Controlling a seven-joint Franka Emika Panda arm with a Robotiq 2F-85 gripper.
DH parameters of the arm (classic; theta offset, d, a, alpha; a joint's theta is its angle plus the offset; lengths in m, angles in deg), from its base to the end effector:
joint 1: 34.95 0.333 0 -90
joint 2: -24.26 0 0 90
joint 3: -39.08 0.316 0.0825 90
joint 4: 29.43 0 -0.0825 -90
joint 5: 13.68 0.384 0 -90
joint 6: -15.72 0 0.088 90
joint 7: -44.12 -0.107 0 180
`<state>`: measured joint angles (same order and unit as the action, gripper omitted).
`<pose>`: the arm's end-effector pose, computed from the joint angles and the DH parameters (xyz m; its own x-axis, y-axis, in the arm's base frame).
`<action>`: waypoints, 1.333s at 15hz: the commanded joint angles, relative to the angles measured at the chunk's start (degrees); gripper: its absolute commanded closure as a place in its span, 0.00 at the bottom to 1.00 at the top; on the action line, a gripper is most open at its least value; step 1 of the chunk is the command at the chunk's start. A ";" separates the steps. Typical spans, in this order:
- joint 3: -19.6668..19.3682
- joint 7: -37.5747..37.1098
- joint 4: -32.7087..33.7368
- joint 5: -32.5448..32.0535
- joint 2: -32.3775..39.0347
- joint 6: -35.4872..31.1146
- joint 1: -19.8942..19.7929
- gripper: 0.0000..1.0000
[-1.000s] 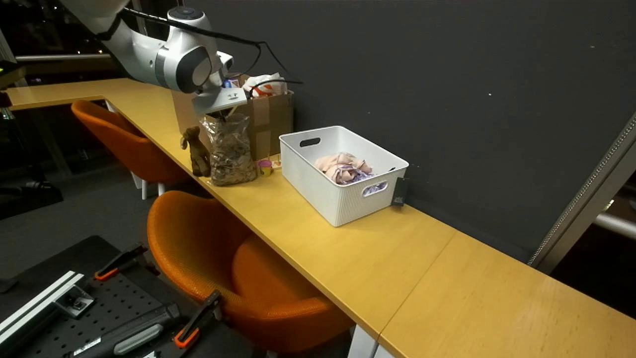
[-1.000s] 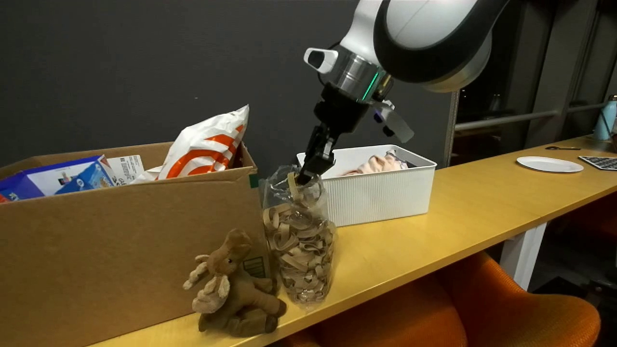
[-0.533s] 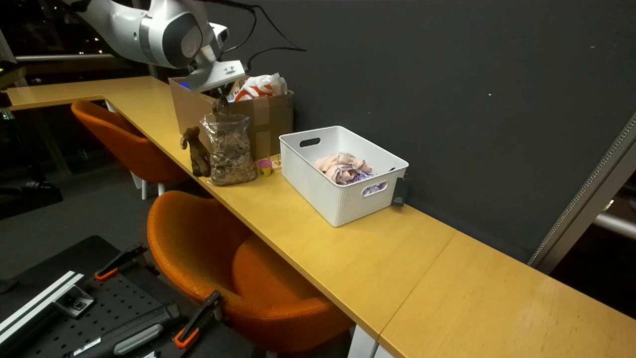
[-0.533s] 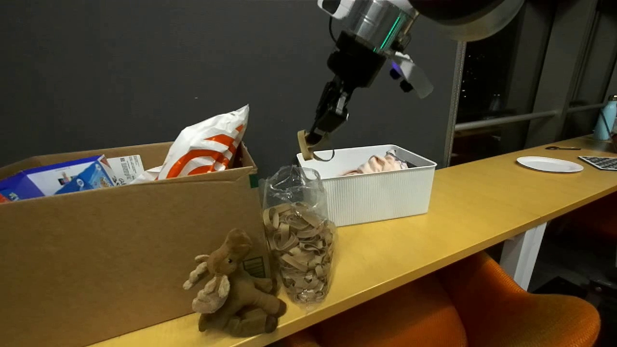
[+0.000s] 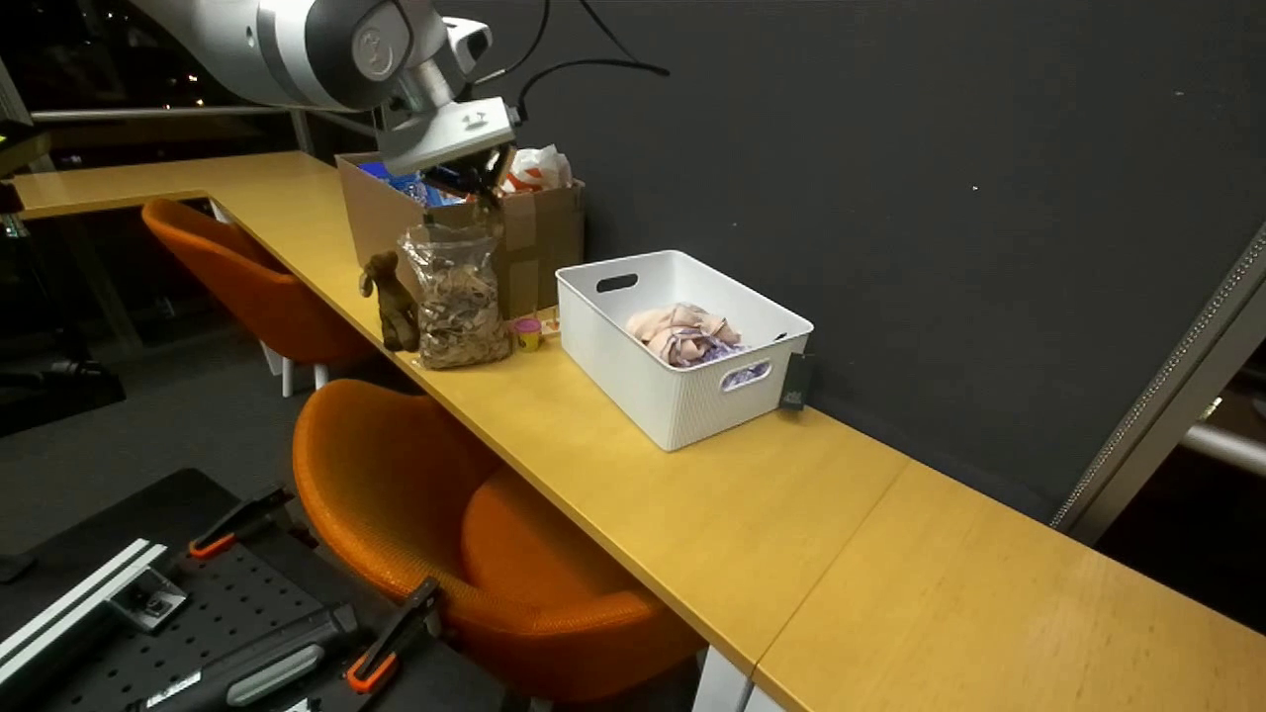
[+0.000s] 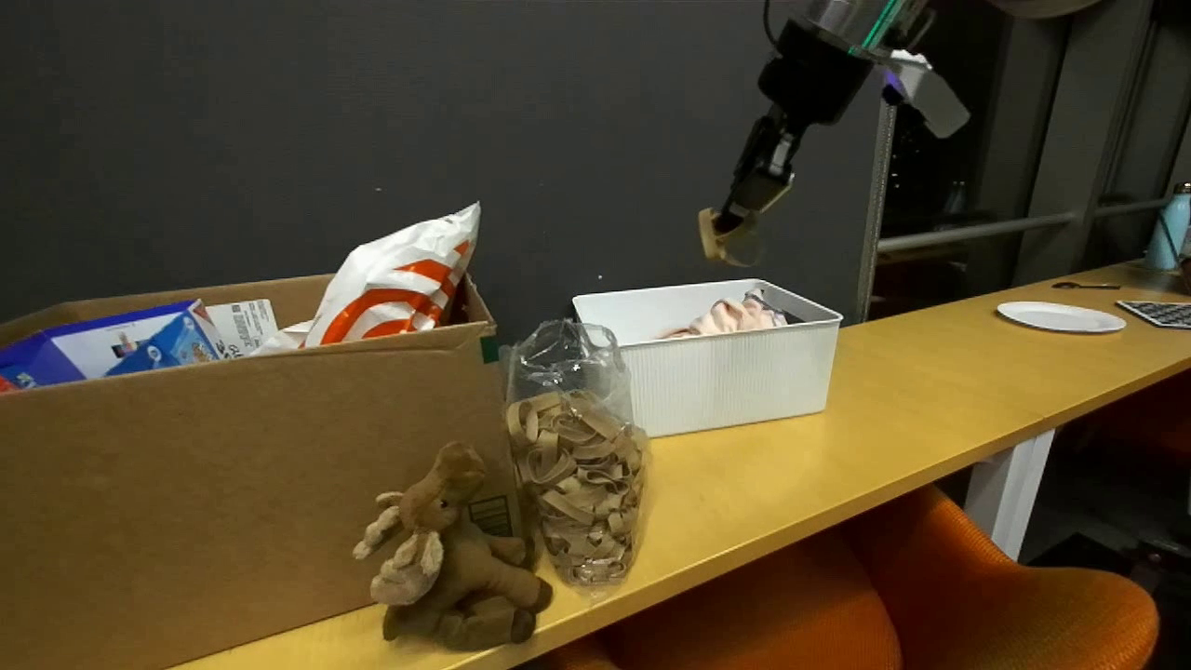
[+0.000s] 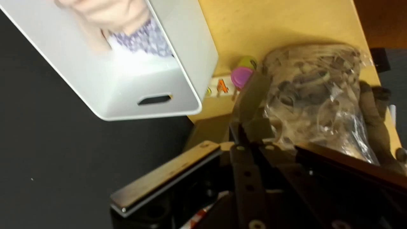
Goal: Put some rubber bands on the counter
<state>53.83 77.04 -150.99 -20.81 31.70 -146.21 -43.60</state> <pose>0.6008 0.0664 0.4186 0.5879 0.6897 0.4227 0.5962 -0.7226 0.3499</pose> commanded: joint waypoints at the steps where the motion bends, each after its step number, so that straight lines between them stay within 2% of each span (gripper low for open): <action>1: -8.88 -6.55 -6.63 -4.79 -2.56 -2.42 2.05 0.99; 4: -13.84 -12.65 -7.40 -11.55 0.67 -2.93 2.71 0.99; 5: -13.46 -15.19 -6.86 -14.46 2.55 -3.53 1.37 0.99; 8: -16.09 -22.25 -3.95 -21.28 7.84 -4.69 3.40 0.99; 10: -17.45 -27.53 -1.45 -25.96 11.68 -5.44 6.16 0.99; 13: -18.34 -32.47 2.04 -28.95 16.10 -5.81 9.41 0.99; 16: -18.79 -33.66 5.03 -29.39 19.19 -5.87 10.72 0.99; 17: -19.18 -33.82 5.88 -29.61 19.96 -5.84 11.09 0.72; 18: -19.44 -33.94 6.59 -29.66 20.56 -5.78 11.32 0.71; 20: -19.95 -33.82 7.84 -29.50 21.55 -5.78 11.54 0.58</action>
<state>35.87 44.62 -145.85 -48.45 51.35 -150.83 -33.26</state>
